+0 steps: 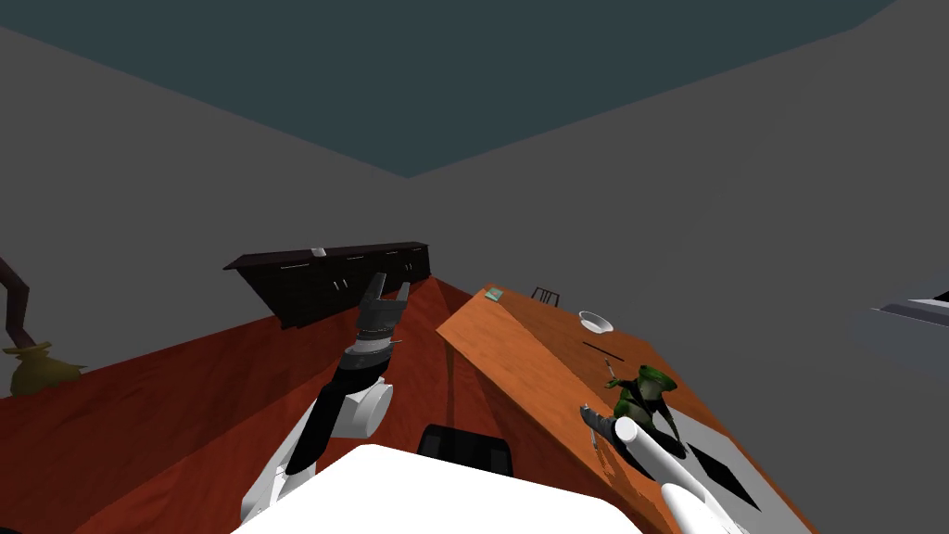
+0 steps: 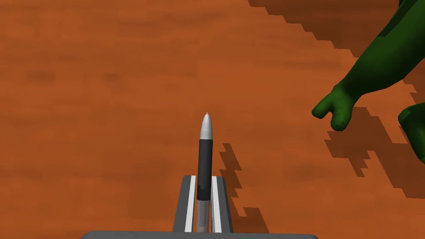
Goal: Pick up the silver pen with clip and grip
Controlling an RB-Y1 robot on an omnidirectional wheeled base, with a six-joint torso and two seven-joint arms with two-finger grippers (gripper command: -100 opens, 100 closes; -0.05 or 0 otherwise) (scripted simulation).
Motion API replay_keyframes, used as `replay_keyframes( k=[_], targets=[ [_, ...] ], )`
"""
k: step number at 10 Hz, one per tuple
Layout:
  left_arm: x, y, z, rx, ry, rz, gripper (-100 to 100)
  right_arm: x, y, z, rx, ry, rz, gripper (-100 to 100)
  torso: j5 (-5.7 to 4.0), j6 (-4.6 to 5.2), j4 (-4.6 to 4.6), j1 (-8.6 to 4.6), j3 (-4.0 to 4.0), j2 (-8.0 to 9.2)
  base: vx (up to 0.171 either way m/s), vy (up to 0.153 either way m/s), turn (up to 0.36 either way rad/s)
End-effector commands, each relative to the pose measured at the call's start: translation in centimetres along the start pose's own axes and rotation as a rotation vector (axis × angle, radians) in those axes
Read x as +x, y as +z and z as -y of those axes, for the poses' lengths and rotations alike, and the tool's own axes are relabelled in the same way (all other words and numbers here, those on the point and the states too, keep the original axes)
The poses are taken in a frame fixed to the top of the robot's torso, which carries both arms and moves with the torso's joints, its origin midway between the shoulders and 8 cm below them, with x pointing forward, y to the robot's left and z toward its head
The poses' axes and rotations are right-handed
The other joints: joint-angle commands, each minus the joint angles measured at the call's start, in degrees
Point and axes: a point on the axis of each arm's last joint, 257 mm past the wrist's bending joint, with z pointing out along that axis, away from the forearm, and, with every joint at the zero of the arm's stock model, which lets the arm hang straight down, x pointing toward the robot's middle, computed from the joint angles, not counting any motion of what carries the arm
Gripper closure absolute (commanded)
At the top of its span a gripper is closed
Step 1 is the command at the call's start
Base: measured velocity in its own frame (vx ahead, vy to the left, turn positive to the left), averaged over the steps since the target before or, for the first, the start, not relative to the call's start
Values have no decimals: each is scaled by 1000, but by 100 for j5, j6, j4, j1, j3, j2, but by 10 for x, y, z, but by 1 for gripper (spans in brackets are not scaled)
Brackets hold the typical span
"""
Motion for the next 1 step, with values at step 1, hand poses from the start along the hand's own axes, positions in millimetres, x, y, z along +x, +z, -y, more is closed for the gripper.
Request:
replay_keyframes(
  k=[1],
  targets=[
    [0, 0, 0, 0, 0, 0, 0, 0, 0, 0, 0, 0, 0, 0, 0, 0, 0, 0, 0, 0, -6, 5, -3]
  ],
)
